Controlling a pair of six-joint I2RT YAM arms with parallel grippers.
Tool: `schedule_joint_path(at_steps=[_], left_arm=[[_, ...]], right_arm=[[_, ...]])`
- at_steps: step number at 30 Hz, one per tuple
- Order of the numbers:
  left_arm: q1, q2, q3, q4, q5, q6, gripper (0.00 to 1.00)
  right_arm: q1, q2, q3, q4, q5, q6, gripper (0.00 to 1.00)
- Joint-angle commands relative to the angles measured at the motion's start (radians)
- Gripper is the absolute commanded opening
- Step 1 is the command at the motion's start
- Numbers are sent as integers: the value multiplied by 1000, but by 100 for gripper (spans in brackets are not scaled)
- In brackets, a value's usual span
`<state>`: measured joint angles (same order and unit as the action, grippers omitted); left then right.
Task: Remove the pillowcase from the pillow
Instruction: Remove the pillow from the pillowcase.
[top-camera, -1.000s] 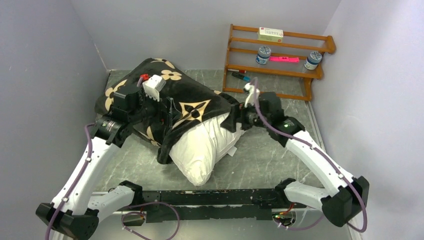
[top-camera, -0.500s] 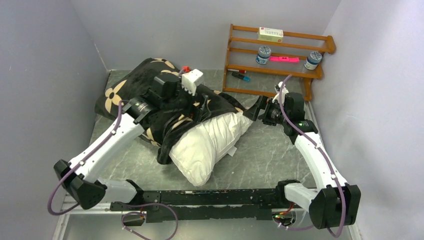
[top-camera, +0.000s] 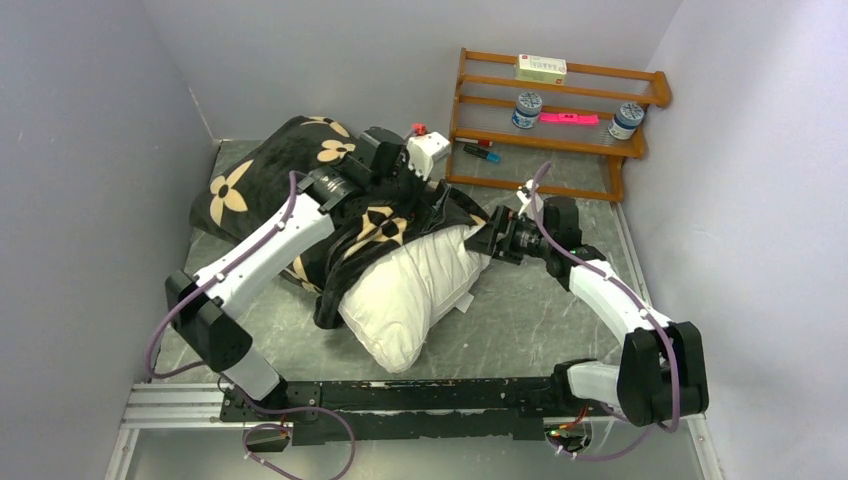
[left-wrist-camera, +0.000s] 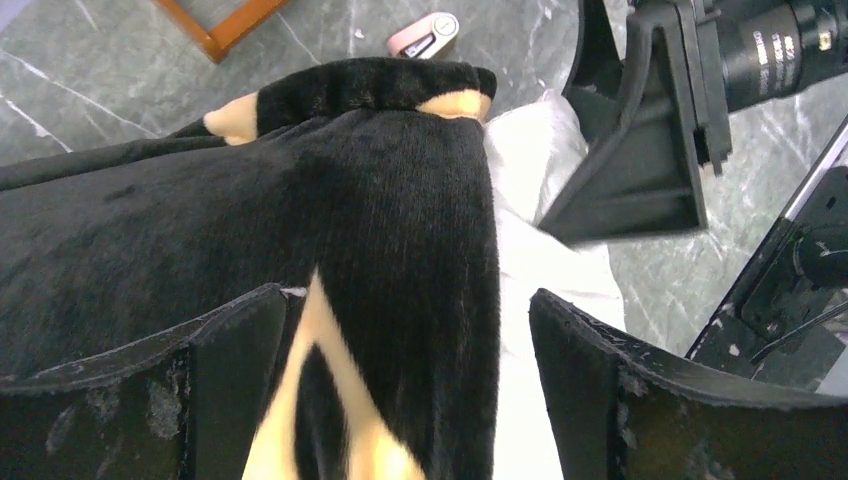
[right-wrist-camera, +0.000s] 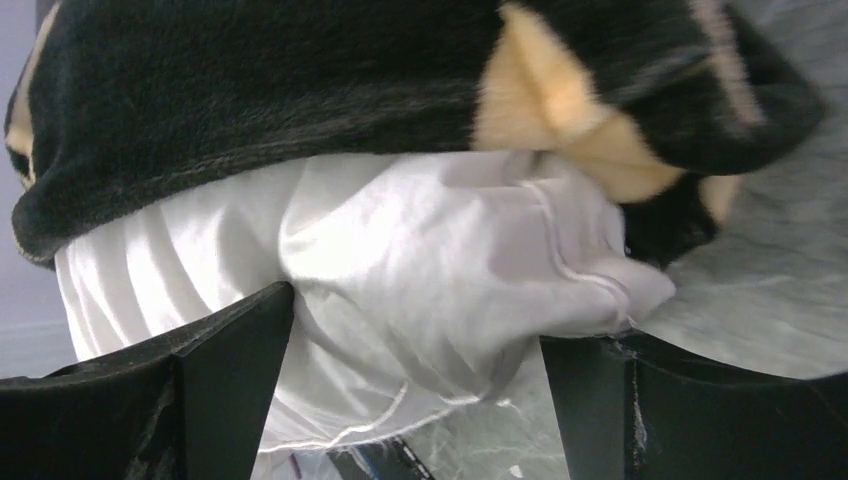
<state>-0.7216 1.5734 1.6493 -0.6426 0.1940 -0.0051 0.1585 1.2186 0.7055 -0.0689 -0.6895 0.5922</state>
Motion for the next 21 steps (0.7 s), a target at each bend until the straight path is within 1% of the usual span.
schedule_joint_path(at_steps=[1,3,5,9,11,12,18,21], left_arm=[[-5,73,86,-17,54,54,96],[-10,132,147,-62,70,71,96],[-35,177,195,-108,39,96,96],[-84,235,252,-152,-94,141,96],[-93,249,269,-163,-118,153,96],[-95,252,272,-164,-123,155,96],[-118,266,288,-169,-109,166,96],[-129,286,292,-163,-159,169,96]], right_arm=[[105,5,-10,137,-68,17,88],[138,-14,-22,157,-58,23,79],[157,-40,-42,190,-60,41,66],[176,-89,-51,177,-56,28,22],[185,-112,-51,164,-56,13,5],[188,-126,-53,164,-54,11,0],[211,-185,-46,164,-52,-11,0],[221,-192,-34,160,-54,-19,0]])
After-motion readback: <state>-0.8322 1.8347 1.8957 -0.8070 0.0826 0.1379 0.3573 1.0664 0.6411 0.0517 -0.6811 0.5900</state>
